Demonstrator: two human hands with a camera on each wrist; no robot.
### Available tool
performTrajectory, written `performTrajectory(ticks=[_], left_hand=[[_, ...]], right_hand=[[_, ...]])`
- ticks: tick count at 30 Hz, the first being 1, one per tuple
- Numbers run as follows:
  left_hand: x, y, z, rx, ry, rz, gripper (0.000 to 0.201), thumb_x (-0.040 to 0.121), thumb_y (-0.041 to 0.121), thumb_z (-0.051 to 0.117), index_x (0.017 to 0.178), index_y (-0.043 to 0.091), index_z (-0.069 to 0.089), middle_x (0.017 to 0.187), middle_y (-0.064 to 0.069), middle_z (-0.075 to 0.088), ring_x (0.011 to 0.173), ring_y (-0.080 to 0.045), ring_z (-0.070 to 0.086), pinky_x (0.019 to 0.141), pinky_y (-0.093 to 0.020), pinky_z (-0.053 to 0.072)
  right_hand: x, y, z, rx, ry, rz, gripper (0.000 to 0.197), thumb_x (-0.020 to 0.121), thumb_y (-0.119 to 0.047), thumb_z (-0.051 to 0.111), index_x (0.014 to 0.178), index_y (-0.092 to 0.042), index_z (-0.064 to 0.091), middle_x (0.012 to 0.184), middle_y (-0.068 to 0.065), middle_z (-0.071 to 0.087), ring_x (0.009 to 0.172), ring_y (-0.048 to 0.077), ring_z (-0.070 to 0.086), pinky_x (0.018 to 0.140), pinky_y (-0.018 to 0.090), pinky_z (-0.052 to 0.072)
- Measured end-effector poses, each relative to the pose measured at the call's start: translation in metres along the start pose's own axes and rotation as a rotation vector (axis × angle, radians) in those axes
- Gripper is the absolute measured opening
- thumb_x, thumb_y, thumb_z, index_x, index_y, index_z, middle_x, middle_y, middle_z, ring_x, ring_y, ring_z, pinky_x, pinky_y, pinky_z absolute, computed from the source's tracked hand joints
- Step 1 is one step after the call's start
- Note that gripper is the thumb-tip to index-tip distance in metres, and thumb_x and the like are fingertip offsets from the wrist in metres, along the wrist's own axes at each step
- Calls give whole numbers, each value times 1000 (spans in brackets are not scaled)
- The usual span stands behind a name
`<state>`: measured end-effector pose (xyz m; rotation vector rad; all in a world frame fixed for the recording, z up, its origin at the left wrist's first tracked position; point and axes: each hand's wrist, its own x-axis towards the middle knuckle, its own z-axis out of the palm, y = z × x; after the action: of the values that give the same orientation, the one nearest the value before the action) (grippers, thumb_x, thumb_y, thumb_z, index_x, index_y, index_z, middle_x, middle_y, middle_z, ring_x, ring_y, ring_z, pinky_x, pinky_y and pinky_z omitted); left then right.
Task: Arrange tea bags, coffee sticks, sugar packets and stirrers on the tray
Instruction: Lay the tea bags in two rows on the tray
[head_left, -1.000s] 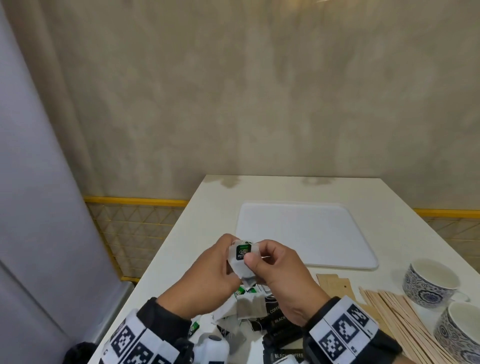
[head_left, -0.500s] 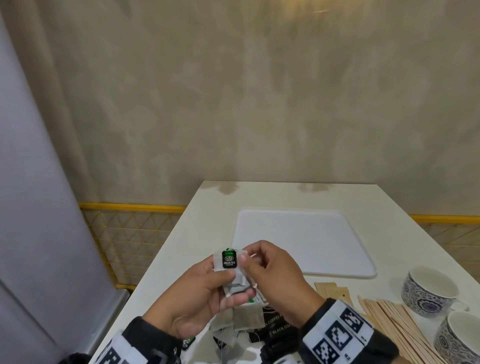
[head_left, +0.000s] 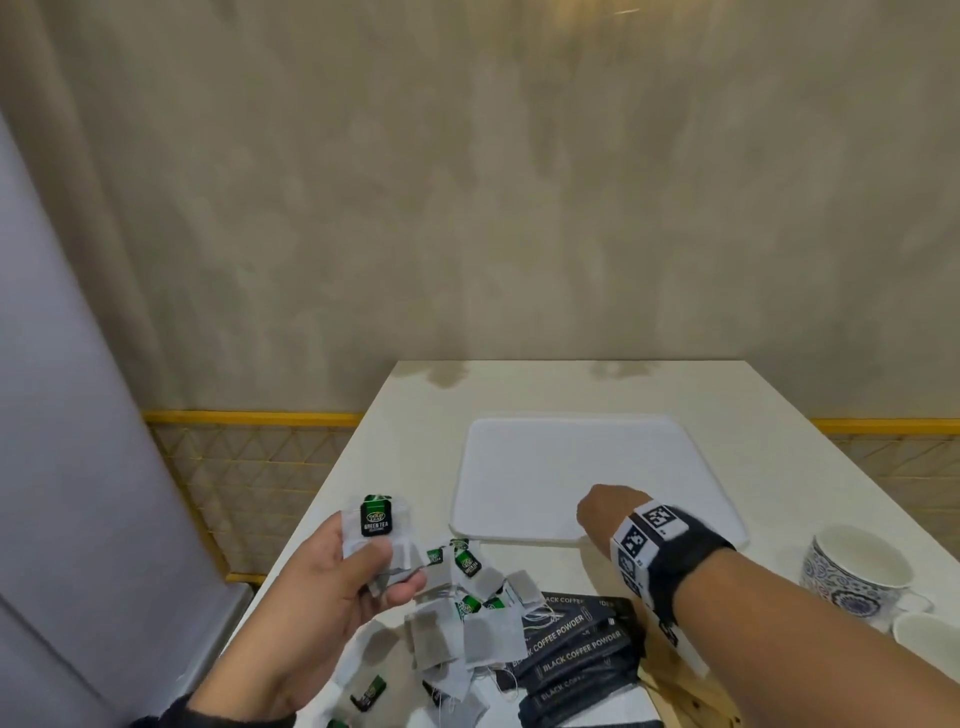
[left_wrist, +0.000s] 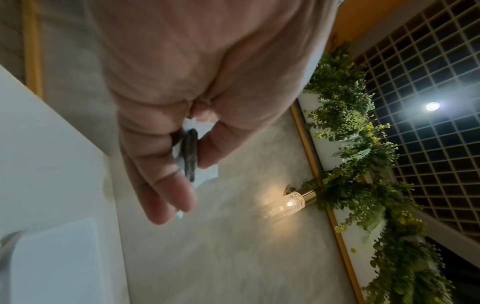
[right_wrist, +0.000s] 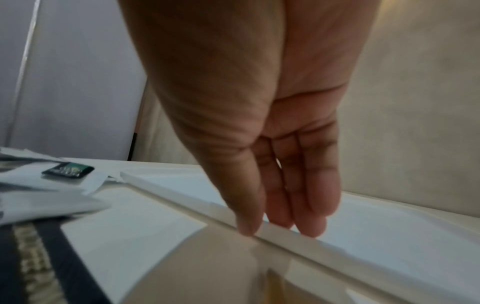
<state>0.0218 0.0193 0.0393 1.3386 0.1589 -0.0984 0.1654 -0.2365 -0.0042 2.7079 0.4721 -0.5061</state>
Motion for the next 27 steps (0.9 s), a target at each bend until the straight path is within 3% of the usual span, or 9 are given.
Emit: performTrajectory(ticks=[7,9,10,12,14,16,20,27], left_hand=[[-10,-1,-2,30,-12,2,25,96,-1,46,114,9,59,99,-23,72,78,-33,70,56,-25,58],[-10,-4,-1,18,-8,-16,23,96,-1,47,113,8,59,93,-21,73,76,-35,69,56,-27,60],[-10,-5,-1,13,-3,-25,23,95,-1,47,113,8,59,91,-21,73,75,-36,69,57,-27,60],[-10,-8,-1,15,3,-36,23,95,-1,47,113,8,58,89,-19,74,74,-35,69,57,-27,60],[-9,-10,0,22,1,-39,23,95,-1,47,113,8,58,89,-18,74,73,-35,69,56,-27,60],[-9,-12,1,30,-11,-45,23,96,-1,47,114,7,58,89,-19,74,72,-34,70,54,-26,59],[-9,-15,3,24,-19,-55,24,95,-3,46,115,5,58,93,-23,72,70,-34,70,51,-26,57],[-10,-20,5,4,-28,-68,24,95,-5,46,112,4,59,91,-25,72,69,-37,68,50,-28,57]], right_hand=[[-8,-3,0,-109,6,-60,26,94,3,47,115,2,62,115,14,63,106,30,62,89,35,52],[-12,-4,1,-145,-7,-94,25,93,4,46,112,2,63,92,10,62,88,27,63,80,30,50],[-14,-4,2,-160,-8,-109,25,93,5,45,108,1,64,77,6,53,72,23,57,76,27,47],[-16,-5,6,-179,-11,-107,20,93,5,44,95,-3,62,65,2,37,54,15,38,68,25,44],[-21,-5,7,-193,-10,-95,20,92,6,45,76,-4,52,63,2,34,52,13,31,56,23,40],[-24,-5,10,-183,-3,-90,34,91,7,45,62,-8,35,64,2,33,52,13,30,52,23,36],[-28,-1,13,-148,13,-88,39,90,7,45,61,-13,28,65,2,32,52,13,28,51,23,33],[-34,0,15,-80,11,-47,34,90,5,45,63,-12,33,66,2,35,53,13,31,58,24,39]])
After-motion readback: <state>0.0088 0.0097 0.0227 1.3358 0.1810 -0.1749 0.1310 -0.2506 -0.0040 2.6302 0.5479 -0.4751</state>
